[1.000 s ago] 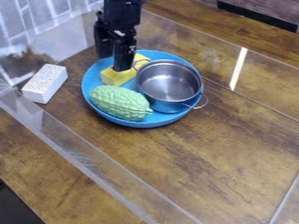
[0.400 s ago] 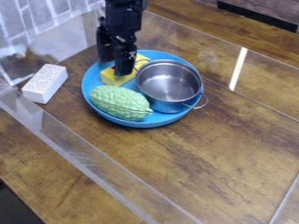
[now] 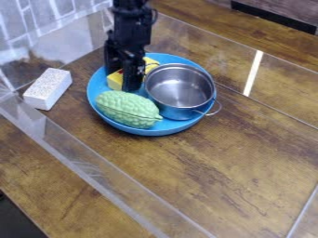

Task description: Put the white object in the blue tray

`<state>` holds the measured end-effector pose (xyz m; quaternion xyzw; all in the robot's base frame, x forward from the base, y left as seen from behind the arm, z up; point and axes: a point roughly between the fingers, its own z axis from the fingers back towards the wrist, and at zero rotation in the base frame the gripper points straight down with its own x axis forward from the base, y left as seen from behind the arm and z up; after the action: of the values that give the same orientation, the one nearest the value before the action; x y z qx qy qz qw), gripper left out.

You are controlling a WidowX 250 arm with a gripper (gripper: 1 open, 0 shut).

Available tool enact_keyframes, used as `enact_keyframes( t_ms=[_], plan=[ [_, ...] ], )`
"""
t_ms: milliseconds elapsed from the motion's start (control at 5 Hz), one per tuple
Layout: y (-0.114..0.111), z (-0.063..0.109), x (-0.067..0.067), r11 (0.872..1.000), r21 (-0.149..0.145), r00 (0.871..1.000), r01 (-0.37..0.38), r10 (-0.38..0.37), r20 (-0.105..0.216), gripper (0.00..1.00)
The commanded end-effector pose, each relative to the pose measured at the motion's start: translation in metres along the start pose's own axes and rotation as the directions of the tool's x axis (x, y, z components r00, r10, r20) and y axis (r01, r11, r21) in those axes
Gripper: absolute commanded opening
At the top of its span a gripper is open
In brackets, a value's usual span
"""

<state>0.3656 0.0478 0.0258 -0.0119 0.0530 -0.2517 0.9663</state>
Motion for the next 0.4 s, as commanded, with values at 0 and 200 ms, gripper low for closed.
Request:
enact_keyframes(
  t_ms=[0, 200],
  plan=[
    [-0.0015, 0.0116, 0.014, 0.999, 0.042, 0.999, 0.031, -0.033, 0.033, 1.0],
    [-0.0014, 0.0066, 0.0174, 0.998, 0.043, 0.999, 0.038, -0.039, 0.025, 1.0]
  ],
)
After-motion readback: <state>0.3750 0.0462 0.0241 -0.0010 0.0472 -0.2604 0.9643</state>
